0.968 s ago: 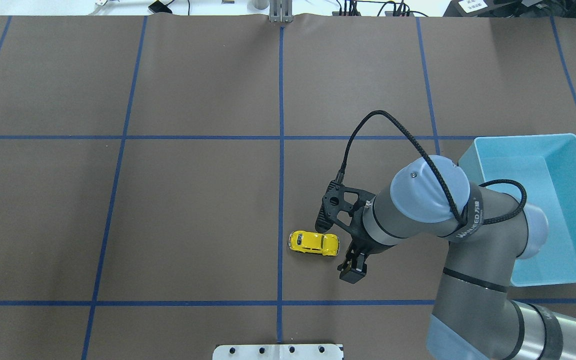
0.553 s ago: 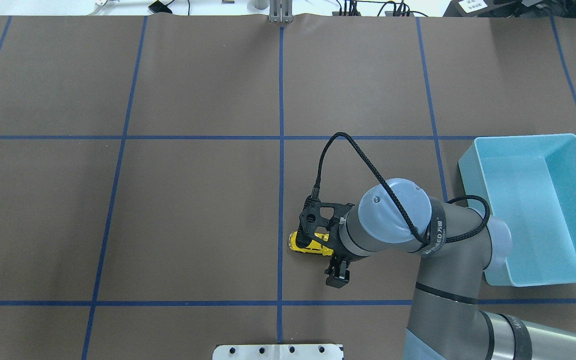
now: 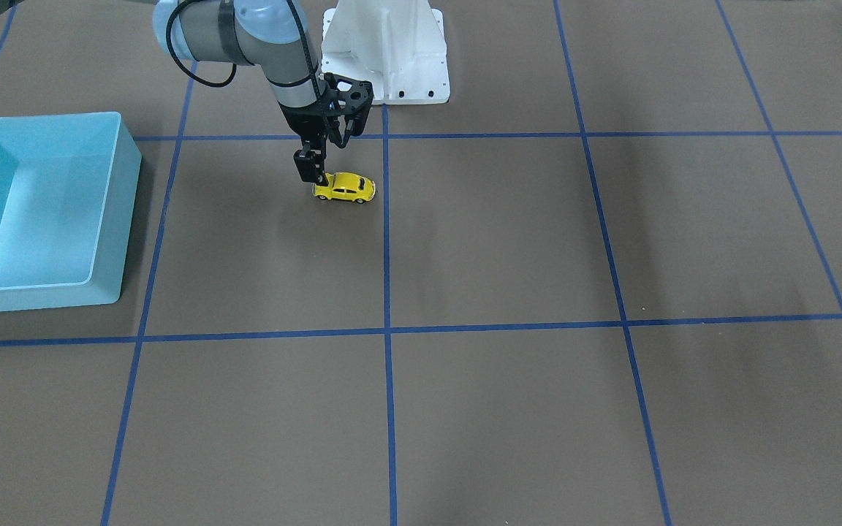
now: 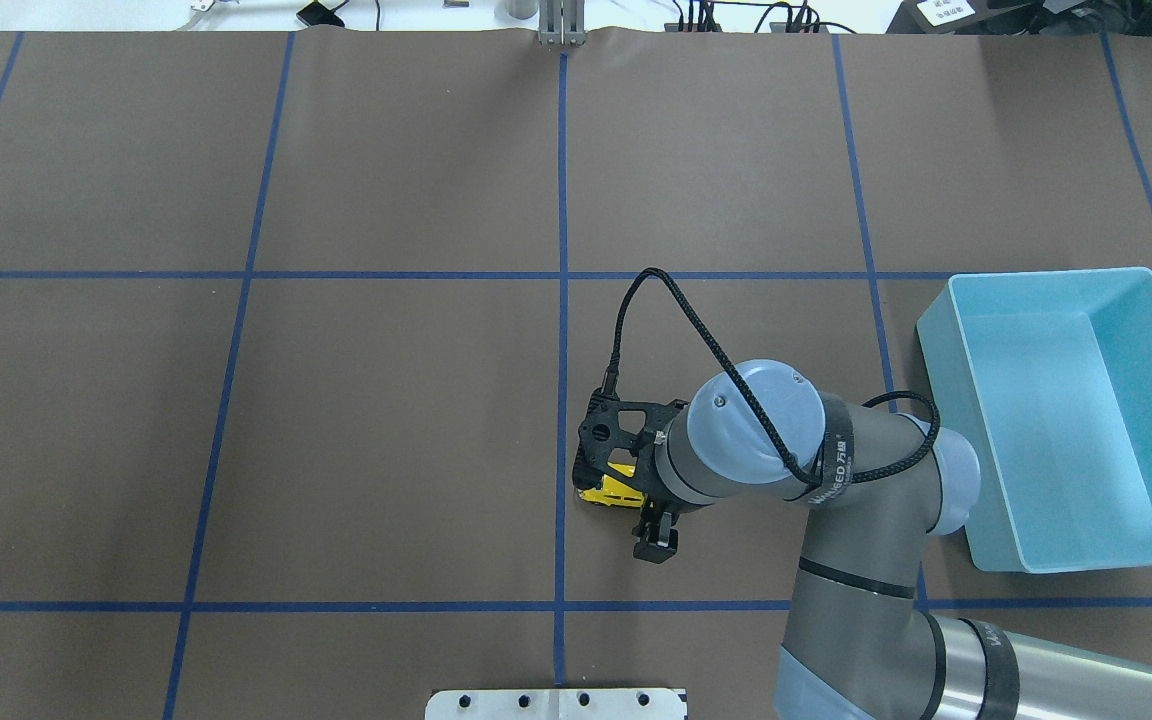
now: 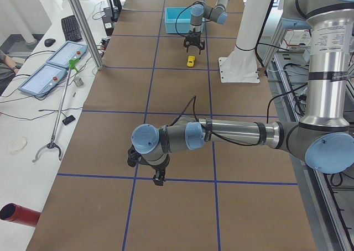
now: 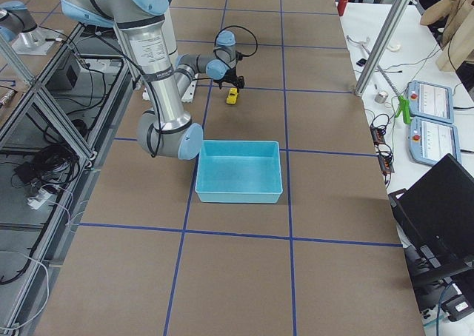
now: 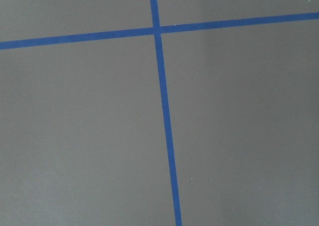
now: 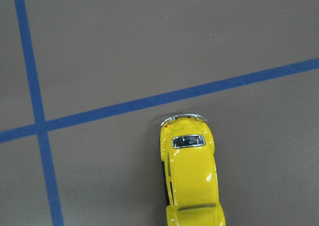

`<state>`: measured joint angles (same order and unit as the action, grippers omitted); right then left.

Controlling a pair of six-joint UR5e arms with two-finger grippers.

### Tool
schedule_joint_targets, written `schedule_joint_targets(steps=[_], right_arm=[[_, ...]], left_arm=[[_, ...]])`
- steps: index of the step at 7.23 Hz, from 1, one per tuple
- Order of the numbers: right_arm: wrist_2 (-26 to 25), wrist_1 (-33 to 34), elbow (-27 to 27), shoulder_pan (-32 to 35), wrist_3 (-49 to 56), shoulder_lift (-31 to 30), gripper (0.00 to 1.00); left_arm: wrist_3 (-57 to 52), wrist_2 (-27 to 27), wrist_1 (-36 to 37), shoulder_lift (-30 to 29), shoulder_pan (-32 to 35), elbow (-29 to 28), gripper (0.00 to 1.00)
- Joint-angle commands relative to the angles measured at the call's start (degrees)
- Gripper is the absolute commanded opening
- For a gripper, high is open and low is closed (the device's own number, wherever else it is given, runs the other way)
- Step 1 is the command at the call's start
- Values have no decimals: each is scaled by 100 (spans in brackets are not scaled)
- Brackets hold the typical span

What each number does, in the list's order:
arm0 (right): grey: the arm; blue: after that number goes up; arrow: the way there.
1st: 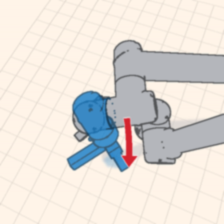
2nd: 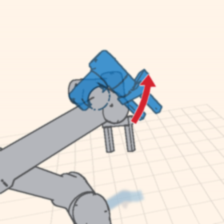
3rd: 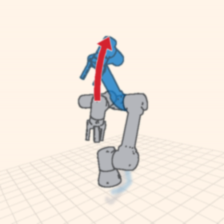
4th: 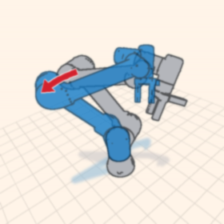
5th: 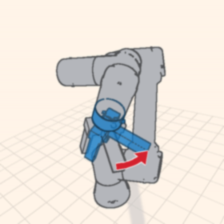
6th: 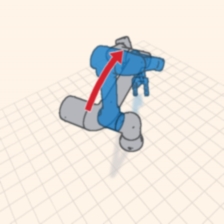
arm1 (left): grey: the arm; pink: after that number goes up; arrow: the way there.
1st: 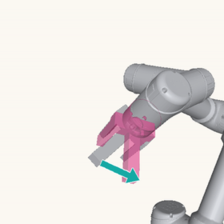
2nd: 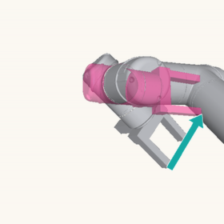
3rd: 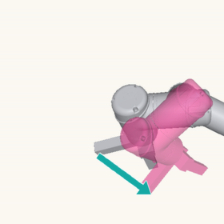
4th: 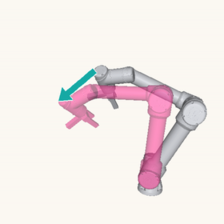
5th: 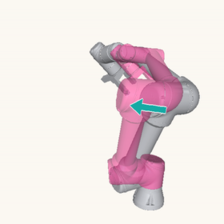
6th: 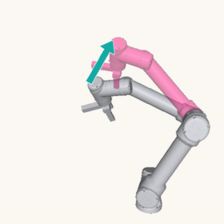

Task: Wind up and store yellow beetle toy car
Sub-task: 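Lower the right gripper and close it around the yellow car, then lift the car with the right gripper and carry it over the blue bin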

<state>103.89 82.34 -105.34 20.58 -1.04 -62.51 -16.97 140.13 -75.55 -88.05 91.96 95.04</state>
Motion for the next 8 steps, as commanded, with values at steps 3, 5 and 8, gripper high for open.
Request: schedule_joint_targets(steps=[3, 5, 8], right_arm=[[-54, -667, 514, 7, -28, 133, 100], [-54, -667, 540, -1, -20, 116, 98], [-45, -684, 628, -1, -20, 116, 92]], left_arm=[[-8, -29, 5, 7, 32, 6, 100], [1, -29, -3, -2, 32, 6, 100], [1, -38, 5, 7, 32, -2, 100]])
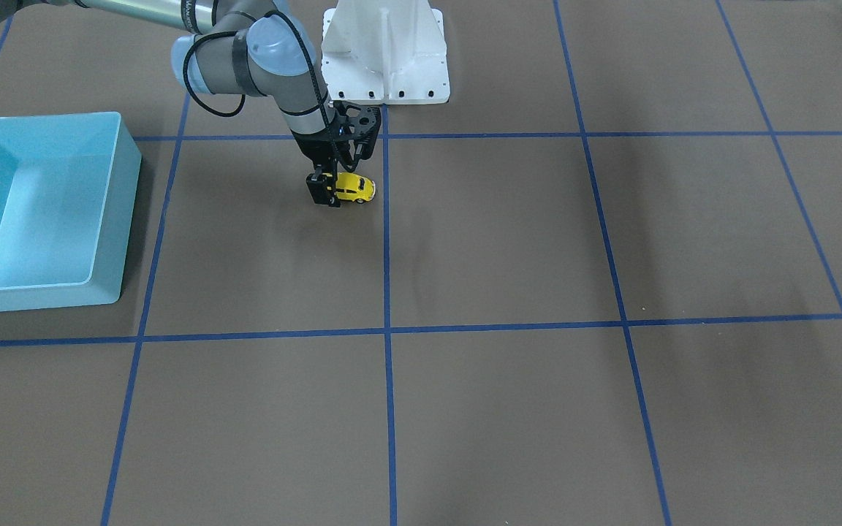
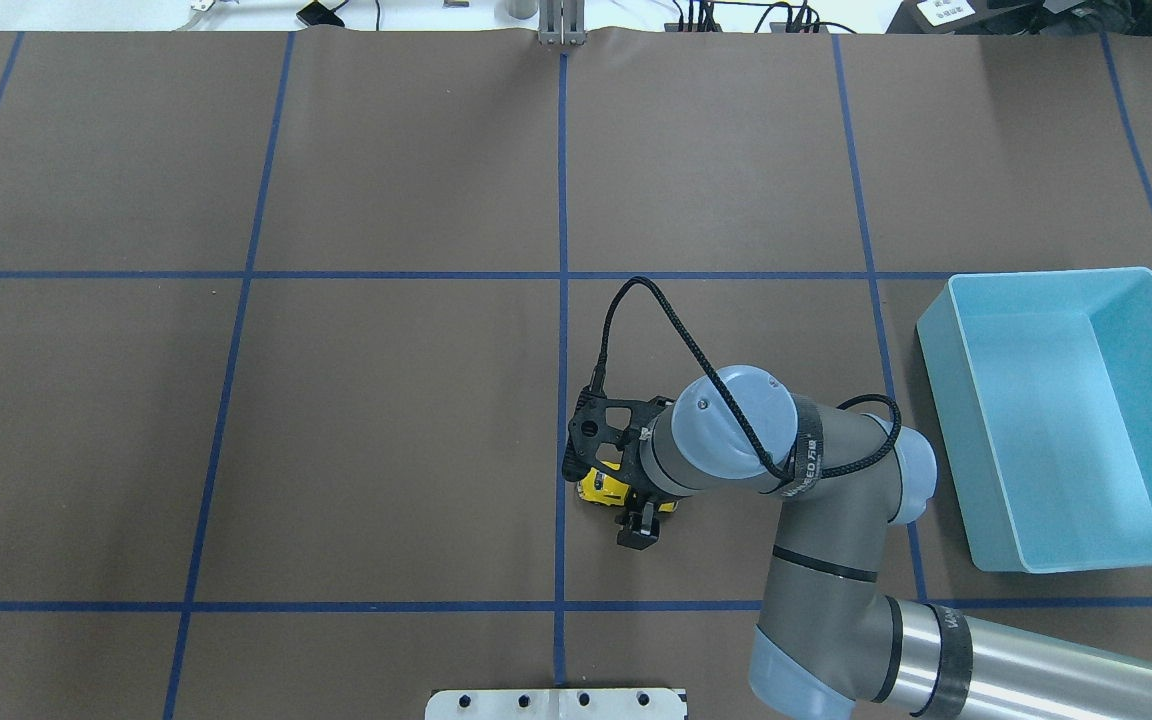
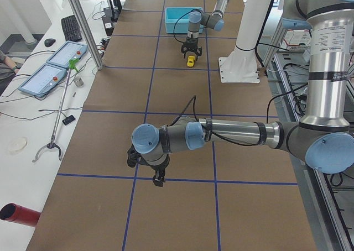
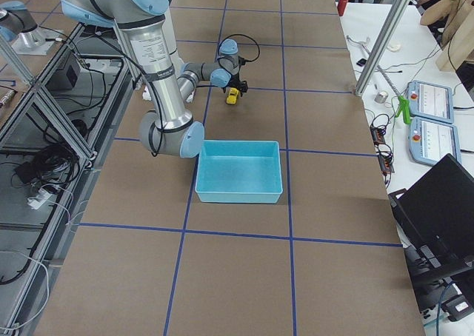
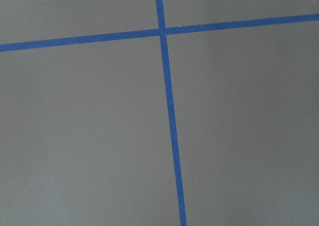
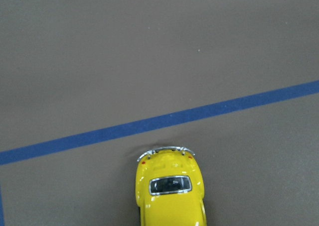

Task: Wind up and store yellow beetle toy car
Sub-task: 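Lift the car with the right gripper and carry it over the blue bin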

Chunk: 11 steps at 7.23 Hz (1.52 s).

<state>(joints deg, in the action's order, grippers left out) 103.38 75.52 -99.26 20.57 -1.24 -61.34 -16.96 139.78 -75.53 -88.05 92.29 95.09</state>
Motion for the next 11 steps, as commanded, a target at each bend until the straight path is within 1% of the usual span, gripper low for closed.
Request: schedule_joint_targets(steps=[1, 2, 3, 4, 6, 7, 8, 9, 10, 11], right_arm=[[7, -3, 21, -9, 18, 8, 73], [33, -11, 3, -1, 44, -1, 37], [34, -11, 12, -1, 27, 8, 8], [121, 32, -101, 60, 18, 8, 0], [672, 172, -347, 366, 1, -36, 0], [1032, 713, -766, 612, 0, -53, 0], [1070, 918, -979, 893, 44, -167, 0], [1201, 920, -1138, 1148, 97, -472, 0], [1446, 920, -1261, 1525, 315, -754, 0], [1875, 912, -1254, 2042, 578, -1087, 0]], left_arm=[[0, -29, -6, 7, 0, -8, 100], [-9, -38, -6, 7, 0, -8, 100], [-9, -38, 3, 7, 0, 1, 100], [-9, -38, 3, 7, 0, 1, 100], [0, -38, 3, -1, 9, 1, 100], [0, -38, 3, -1, 9, 10, 100], [0, -30, 3, -10, 9, 10, 100], [0, -29, 3, -10, 17, 27, 100], [0, -29, 3, -19, 17, 27, 100], [0, -29, 3, -19, 17, 36, 100]])
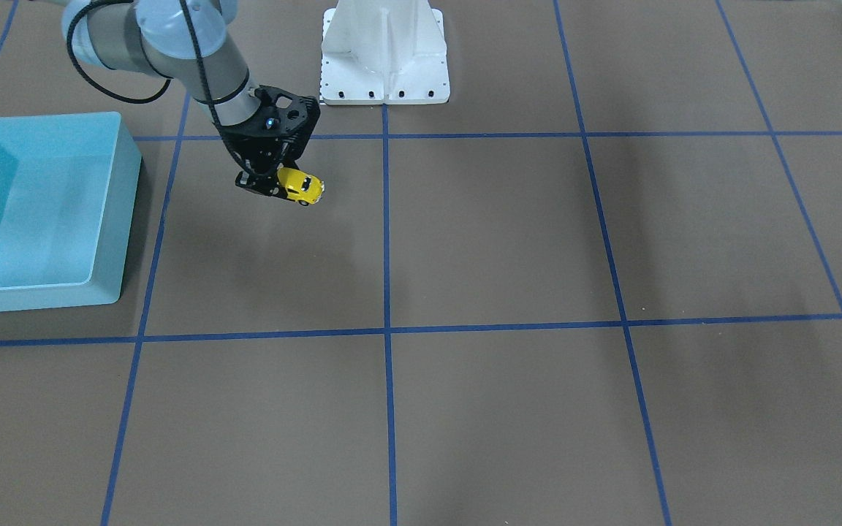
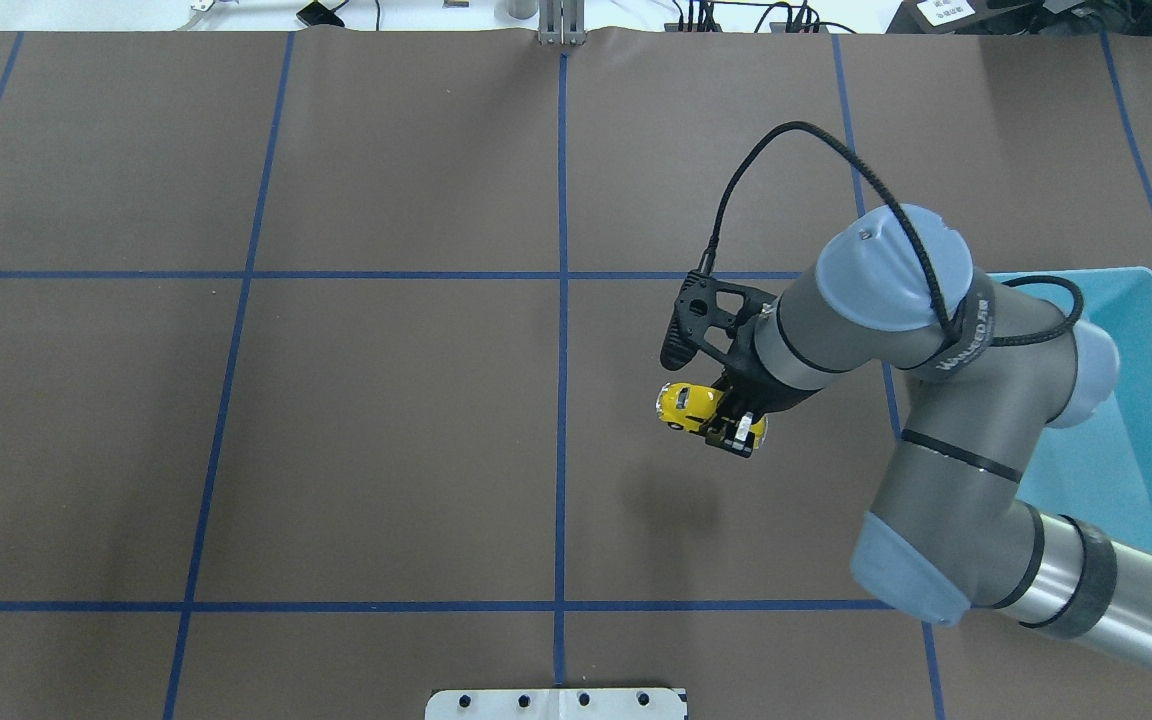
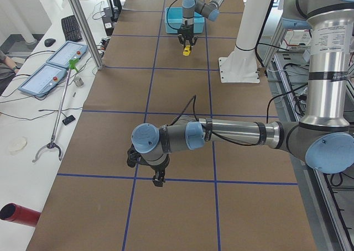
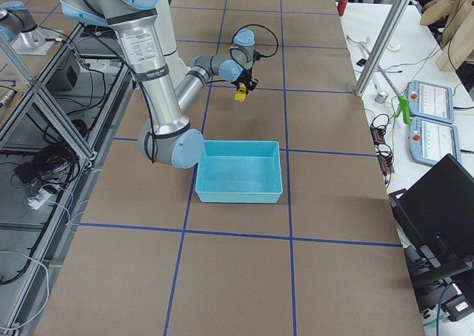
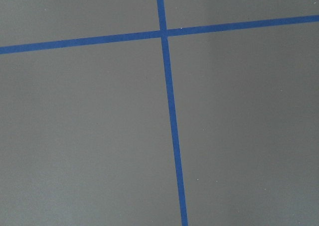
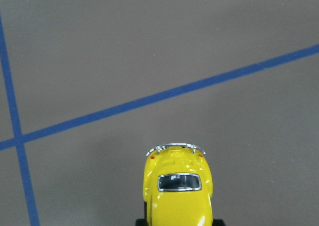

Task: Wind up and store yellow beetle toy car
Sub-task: 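Lift the car with the right gripper and carry it over the blue bin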

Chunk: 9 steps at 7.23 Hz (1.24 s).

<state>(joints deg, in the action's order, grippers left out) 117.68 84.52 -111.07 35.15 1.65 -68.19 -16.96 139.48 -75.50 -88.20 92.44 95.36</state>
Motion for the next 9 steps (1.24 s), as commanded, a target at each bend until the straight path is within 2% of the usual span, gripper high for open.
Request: schedule_joint_targets(steps=[1, 3, 5, 6, 7, 9], right_arm=[[735, 12, -12, 1094, 805, -693, 0], [1306, 12, -46, 1921, 2367, -1421, 0], [1476, -23, -125, 2528, 3599, -2108, 0], [1477, -32, -387, 2584, 4136, -2572, 0], [1468, -146, -415, 2645, 4550, -2907, 0], [1468, -829, 38, 2619, 4704, -3139, 0]], left_arm=[[0, 0, 0, -4, 2, 9, 100], [-9, 0, 0, 14, 11, 61, 100], [-9, 0, 0, 22, 46, 70, 100], [-9, 0, 0, 83, 46, 158, 100], [0, 0, 0, 93, 46, 185, 100], [0, 0, 9, 93, 55, 176, 100]])
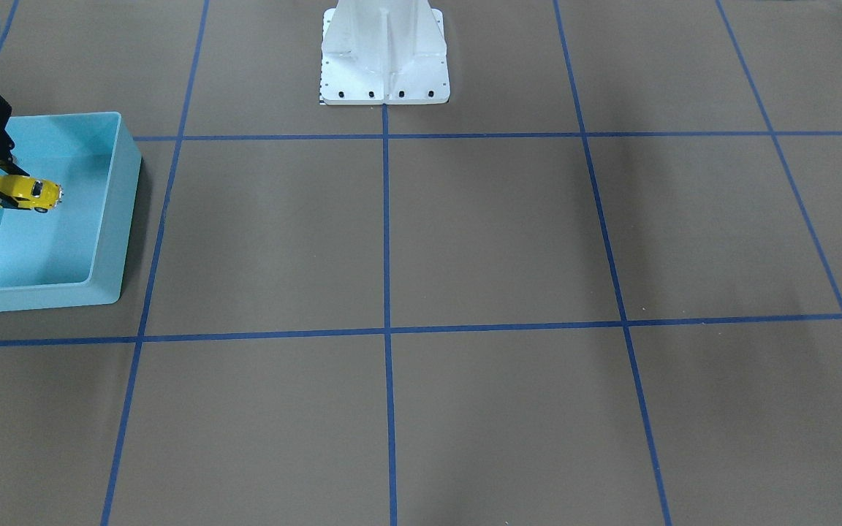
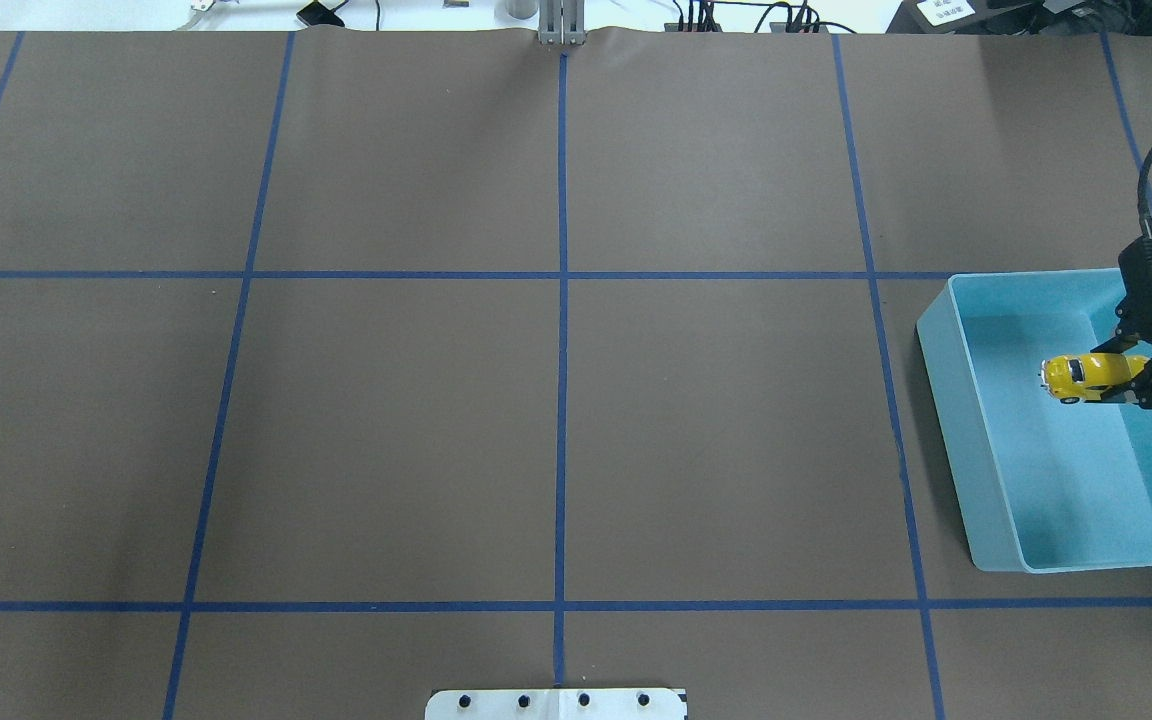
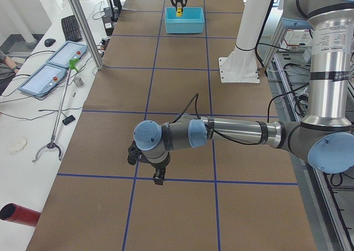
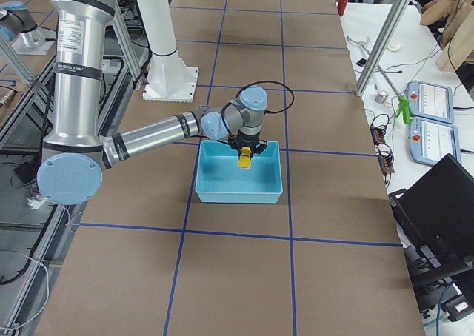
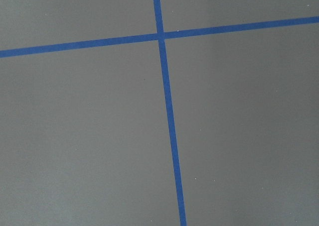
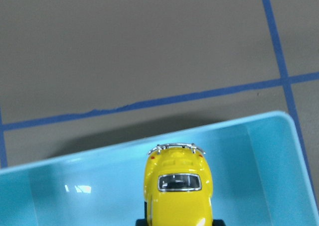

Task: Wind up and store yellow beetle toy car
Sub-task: 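Lower the car into the bin and open the right gripper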

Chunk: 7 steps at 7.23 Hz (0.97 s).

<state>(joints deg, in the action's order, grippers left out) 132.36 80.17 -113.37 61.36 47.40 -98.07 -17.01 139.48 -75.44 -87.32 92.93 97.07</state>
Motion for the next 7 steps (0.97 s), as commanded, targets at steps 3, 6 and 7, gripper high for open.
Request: schedule_joint_targets(steps=[3, 6, 7], right_arm=[[-26, -845, 789, -306, 59, -55, 0], [-43, -854, 861, -747, 6, 86, 0], [-69, -854, 878, -791, 14, 86, 0]], left_arm=[[5, 0, 3, 4, 15, 13, 100], [-4, 0, 3, 13, 15, 5, 100], [-4, 0, 3, 13, 15, 5, 100]])
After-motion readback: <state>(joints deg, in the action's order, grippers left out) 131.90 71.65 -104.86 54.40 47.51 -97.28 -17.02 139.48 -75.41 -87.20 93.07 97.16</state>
